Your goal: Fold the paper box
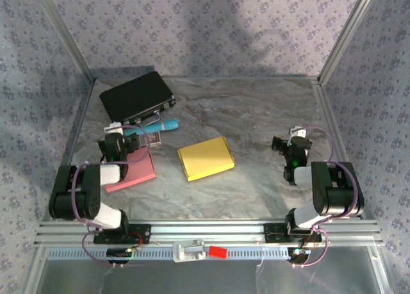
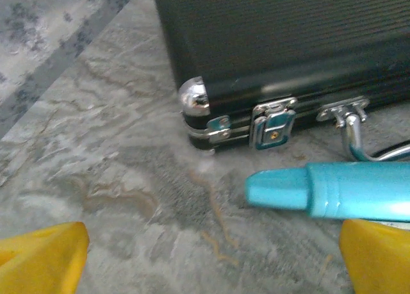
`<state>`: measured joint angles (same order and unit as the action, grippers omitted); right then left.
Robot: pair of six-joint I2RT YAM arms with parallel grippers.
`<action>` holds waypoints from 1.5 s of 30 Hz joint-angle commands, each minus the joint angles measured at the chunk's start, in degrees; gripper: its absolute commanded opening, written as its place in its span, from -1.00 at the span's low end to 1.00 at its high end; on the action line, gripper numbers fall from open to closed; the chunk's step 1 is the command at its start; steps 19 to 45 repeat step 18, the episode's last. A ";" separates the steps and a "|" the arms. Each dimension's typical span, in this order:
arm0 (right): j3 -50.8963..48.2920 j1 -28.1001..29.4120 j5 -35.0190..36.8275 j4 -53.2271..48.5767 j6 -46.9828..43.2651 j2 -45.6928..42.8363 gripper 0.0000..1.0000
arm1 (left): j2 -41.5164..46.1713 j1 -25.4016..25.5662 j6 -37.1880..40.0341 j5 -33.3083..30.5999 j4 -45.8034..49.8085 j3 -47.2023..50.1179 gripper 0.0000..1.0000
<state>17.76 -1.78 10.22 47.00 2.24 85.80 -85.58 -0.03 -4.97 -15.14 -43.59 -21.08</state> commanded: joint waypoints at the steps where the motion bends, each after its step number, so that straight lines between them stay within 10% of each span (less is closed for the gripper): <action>1: 3.04 0.63 0.34 1.71 -1.28 1.09 0.98 | -1.76 -0.50 0.42 3.88 -11.15 1.98 0.99; 45: 3.14 2.41 2.24 1.81 -2.78 1.16 0.98 | -2.24 0.27 1.64 4.19 -4.79 -1.68 0.99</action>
